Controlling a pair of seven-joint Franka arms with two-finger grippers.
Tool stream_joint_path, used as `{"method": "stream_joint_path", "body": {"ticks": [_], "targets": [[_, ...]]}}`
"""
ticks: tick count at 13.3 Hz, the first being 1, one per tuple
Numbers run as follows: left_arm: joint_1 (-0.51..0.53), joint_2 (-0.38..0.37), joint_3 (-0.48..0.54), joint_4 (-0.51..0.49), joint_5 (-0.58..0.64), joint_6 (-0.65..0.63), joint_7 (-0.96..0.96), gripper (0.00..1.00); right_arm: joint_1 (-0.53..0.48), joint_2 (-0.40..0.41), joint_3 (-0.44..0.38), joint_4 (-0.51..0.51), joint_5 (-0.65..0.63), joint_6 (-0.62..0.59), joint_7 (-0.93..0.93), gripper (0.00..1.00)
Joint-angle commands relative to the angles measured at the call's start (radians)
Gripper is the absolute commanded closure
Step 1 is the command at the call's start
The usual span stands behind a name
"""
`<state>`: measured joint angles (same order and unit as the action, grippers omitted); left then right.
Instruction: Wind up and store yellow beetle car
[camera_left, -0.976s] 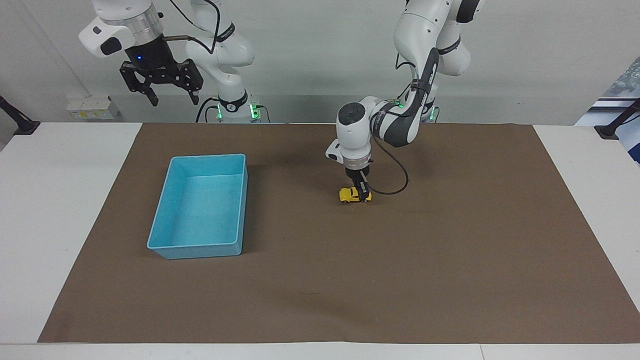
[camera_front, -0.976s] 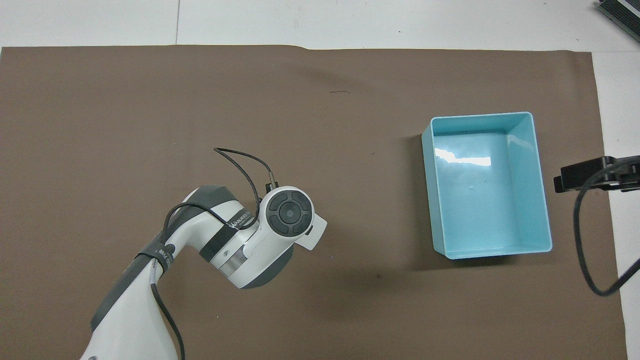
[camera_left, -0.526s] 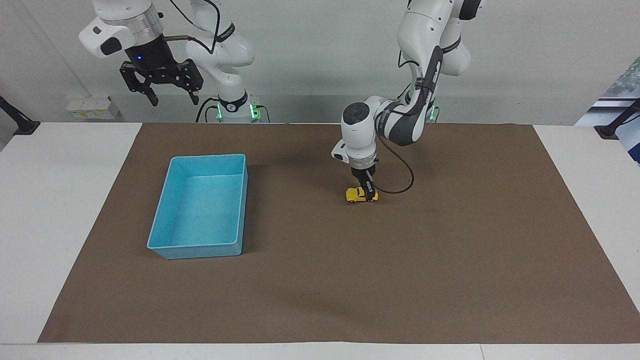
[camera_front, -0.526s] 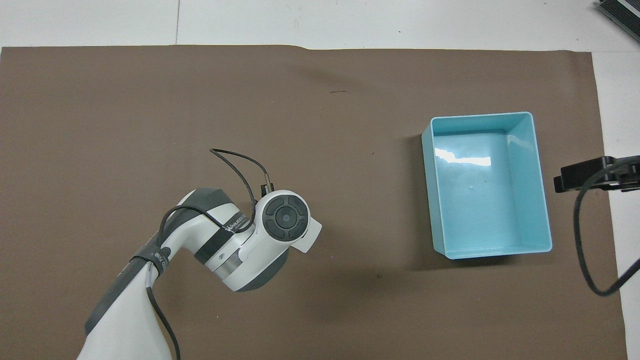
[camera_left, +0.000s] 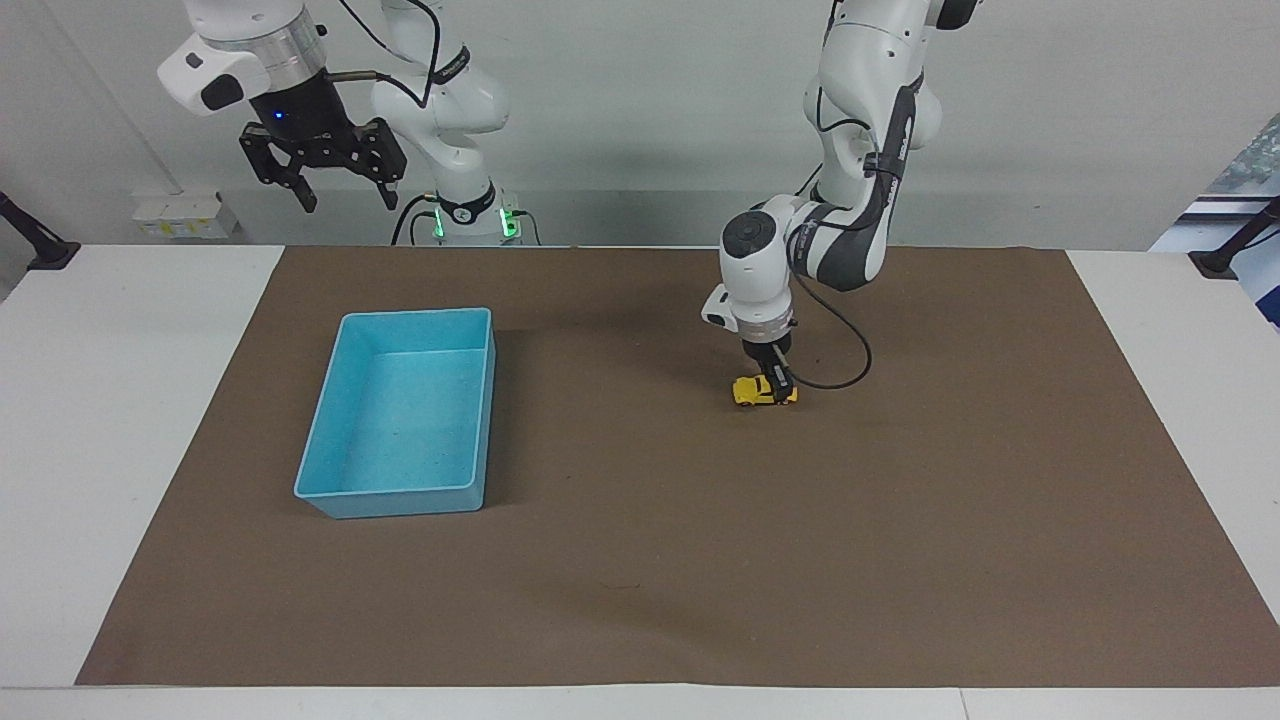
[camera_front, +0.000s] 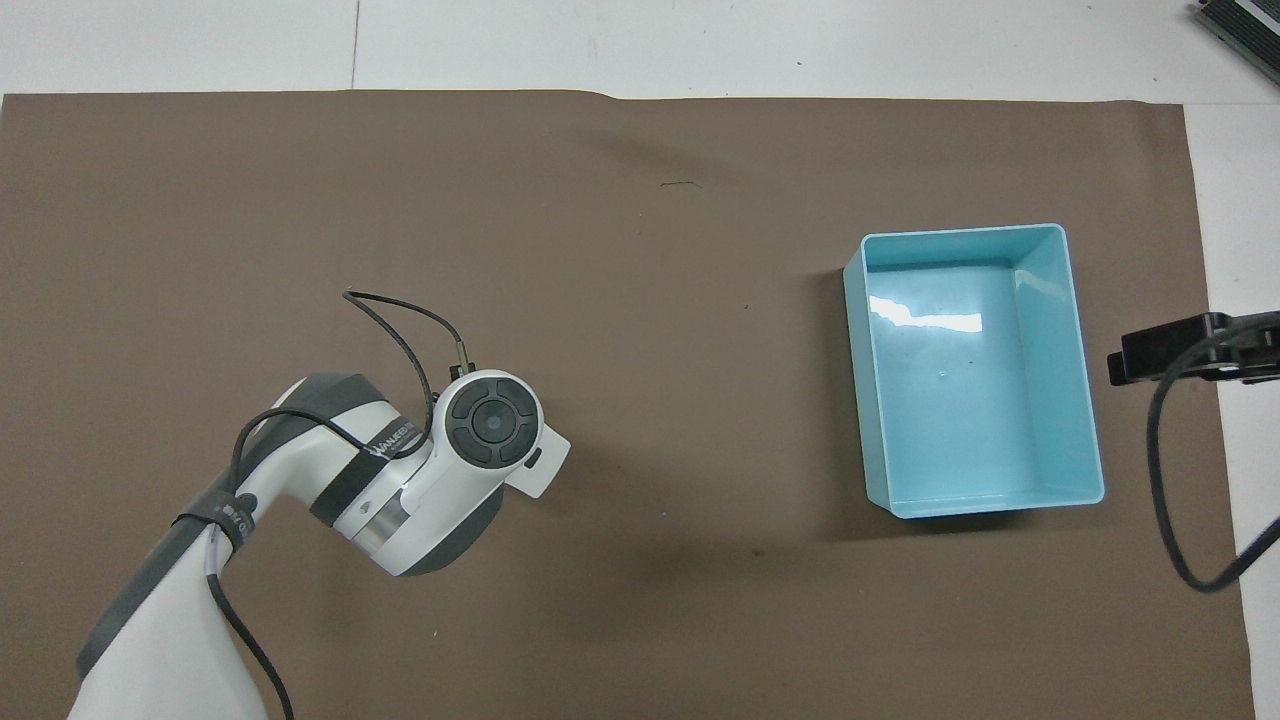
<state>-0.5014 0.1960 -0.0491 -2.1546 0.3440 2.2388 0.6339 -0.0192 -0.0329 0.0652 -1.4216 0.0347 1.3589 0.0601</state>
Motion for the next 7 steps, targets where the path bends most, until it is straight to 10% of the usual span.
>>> {"method": "stream_joint_path", "body": {"ticks": [1, 2, 4, 7], "targets": [[0.058, 0.033, 0.000, -0.036, 0.036, 0.041, 0.044, 1.00, -0.008, -0.012, 0.008, -0.020, -0.007, 0.020, 0.012, 0.00], [0.060, 0.033, 0.002, -0.034, 0.036, 0.035, 0.046, 1.00, -0.008, -0.012, 0.008, -0.020, -0.007, 0.020, 0.012, 0.00], [0.063, 0.030, 0.003, -0.007, 0.035, 0.018, 0.056, 0.12, -0.008, -0.012, 0.007, -0.020, -0.007, 0.020, 0.012, 0.00], [0.092, -0.041, -0.002, 0.077, 0.021, -0.103, 0.093, 0.00, -0.008, -0.012, 0.007, -0.020, -0.007, 0.020, 0.012, 0.00]]}}
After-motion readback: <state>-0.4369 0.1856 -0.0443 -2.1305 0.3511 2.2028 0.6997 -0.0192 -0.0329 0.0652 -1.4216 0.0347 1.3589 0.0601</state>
